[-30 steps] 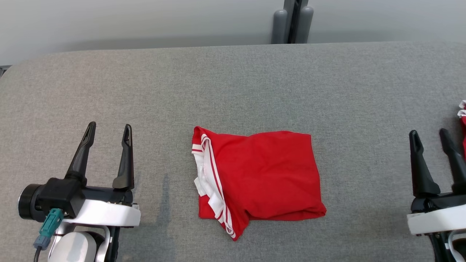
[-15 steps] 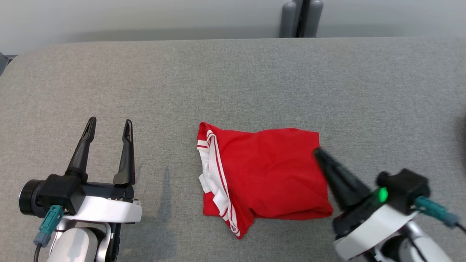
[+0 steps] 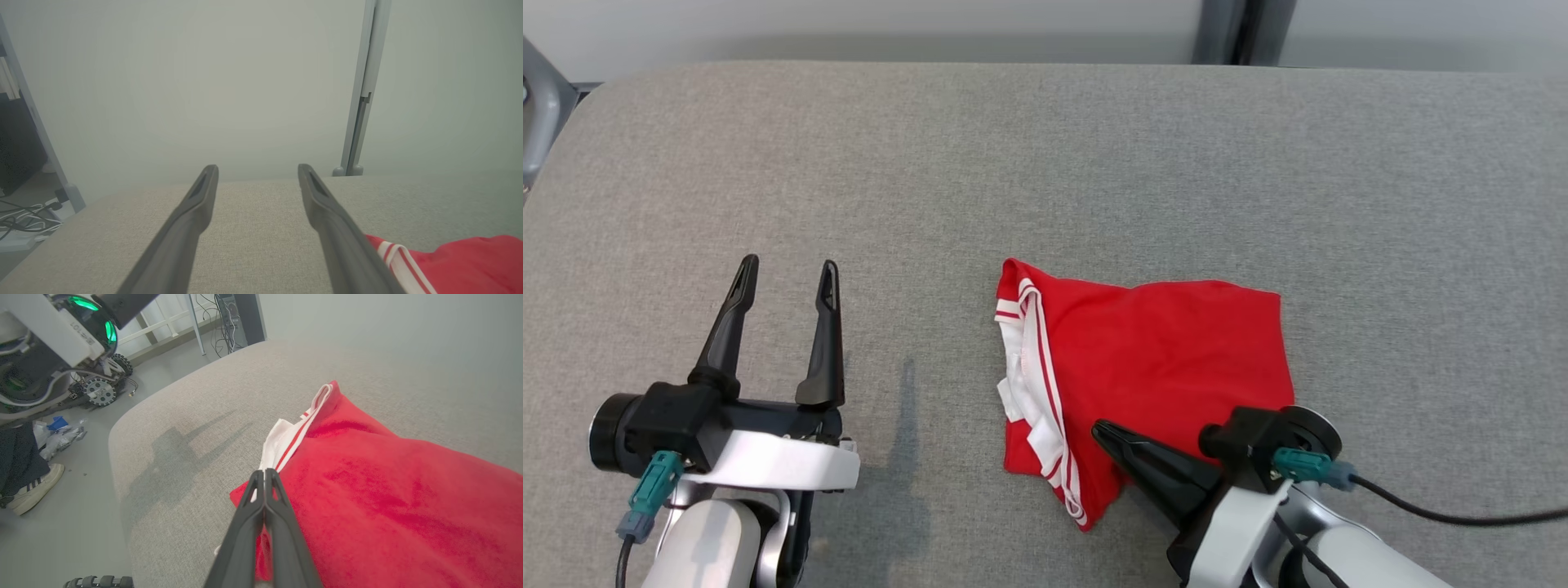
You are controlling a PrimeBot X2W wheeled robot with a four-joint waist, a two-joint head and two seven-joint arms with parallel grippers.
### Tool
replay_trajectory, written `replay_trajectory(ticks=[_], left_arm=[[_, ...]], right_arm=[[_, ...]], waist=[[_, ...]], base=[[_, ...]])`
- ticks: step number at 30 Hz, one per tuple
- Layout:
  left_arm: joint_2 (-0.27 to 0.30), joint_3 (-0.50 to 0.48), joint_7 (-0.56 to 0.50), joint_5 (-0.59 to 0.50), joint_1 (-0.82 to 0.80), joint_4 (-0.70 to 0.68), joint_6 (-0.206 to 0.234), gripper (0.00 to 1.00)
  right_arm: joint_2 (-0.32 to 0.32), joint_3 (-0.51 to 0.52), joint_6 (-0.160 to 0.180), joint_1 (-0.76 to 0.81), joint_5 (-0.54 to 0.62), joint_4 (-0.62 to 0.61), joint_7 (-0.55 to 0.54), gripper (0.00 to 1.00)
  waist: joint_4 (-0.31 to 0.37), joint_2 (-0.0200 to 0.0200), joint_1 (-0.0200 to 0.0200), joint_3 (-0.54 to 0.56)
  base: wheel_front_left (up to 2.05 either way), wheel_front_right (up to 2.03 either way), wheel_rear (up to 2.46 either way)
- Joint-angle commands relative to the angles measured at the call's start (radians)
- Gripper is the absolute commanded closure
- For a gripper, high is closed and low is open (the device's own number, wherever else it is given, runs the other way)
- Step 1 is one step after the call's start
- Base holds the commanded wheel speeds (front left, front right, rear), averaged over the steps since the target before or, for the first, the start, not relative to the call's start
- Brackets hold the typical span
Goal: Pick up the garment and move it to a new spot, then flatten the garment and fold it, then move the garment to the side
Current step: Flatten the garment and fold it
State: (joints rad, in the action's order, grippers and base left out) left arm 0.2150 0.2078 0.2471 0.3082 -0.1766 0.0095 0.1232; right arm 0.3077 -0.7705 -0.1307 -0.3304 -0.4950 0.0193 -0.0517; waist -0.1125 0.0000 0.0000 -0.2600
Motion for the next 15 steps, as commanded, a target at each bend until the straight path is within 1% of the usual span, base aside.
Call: replay_trajectory(ticks=[1, 7, 15], left_arm=[[0.002, -0.002, 0.005, 0.002, -0.023, 0.002, -0.005, 0.0], [-0.013, 0.003, 0.012, 0.005, -0.038, 0.02, -0.013, 0.0], [-0.028, 0.005, 0.016, 0.002, -0.046, 0.037, -0.027, 0.0]], right_arm=[[0.004, -0.018, 0.0, -0.027, -0.02, 0.027, 0.011, 1.0], [0.012, -0.131, 0.0, -0.127, -0.07, 0.181, 0.034, 1.0], [-0.001, -0.238, 0.0, -0.207, -0.132, 0.35, 0.067, 1.0]], waist=[[-0.009, 0.0, 0.0, -0.008], [-0.033, 0.0, 0.0, -0.023], [-0.056, 0.0, 0.0, -0.037]], base=[[0.0, 0.0, 0.0], [0.0, 0.0, 0.0], [0.0, 0.0, 0.0]])
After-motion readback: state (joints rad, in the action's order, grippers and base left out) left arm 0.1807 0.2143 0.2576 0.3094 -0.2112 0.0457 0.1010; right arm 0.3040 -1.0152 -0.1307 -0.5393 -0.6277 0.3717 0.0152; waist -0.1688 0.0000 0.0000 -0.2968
